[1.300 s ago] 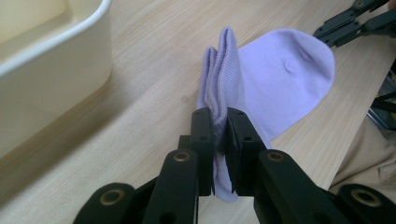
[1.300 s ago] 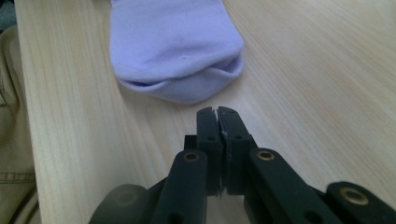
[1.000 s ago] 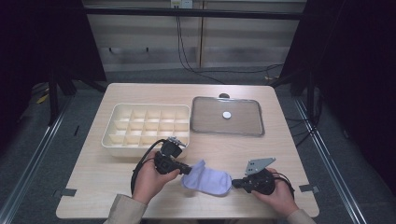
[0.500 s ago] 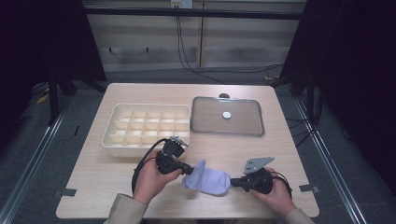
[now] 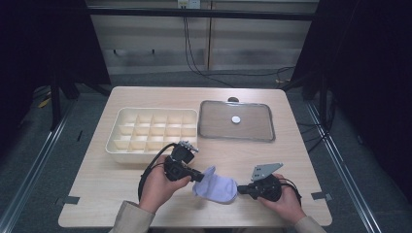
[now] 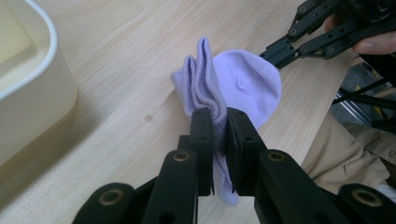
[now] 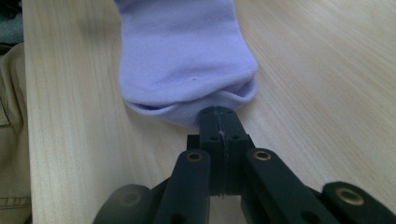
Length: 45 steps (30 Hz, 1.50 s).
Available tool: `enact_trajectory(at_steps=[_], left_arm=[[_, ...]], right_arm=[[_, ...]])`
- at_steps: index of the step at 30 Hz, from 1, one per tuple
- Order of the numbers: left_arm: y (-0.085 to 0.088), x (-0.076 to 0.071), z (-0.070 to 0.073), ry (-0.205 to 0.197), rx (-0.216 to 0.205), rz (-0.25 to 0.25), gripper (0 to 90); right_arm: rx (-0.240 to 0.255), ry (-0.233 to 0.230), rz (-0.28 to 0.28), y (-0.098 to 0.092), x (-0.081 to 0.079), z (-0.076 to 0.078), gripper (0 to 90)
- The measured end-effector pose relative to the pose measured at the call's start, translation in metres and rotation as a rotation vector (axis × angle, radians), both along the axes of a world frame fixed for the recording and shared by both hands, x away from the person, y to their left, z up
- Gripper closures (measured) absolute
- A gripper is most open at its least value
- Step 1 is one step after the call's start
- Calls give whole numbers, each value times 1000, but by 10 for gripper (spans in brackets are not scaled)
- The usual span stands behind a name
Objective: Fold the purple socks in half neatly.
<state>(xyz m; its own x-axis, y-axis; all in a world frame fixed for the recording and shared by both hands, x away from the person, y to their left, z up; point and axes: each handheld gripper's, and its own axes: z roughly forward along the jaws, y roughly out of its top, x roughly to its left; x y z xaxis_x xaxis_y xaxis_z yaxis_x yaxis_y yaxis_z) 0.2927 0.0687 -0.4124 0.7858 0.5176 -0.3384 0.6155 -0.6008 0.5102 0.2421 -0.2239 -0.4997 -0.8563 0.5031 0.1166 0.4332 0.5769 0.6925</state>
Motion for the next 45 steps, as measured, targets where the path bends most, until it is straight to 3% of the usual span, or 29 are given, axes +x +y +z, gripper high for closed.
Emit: enact_trajectory(at_steps=[45], left_arm=[[-40, 1, -15, 50, 52, -65, 809]], right_arm=[[26, 0, 26, 8, 1, -2, 900]])
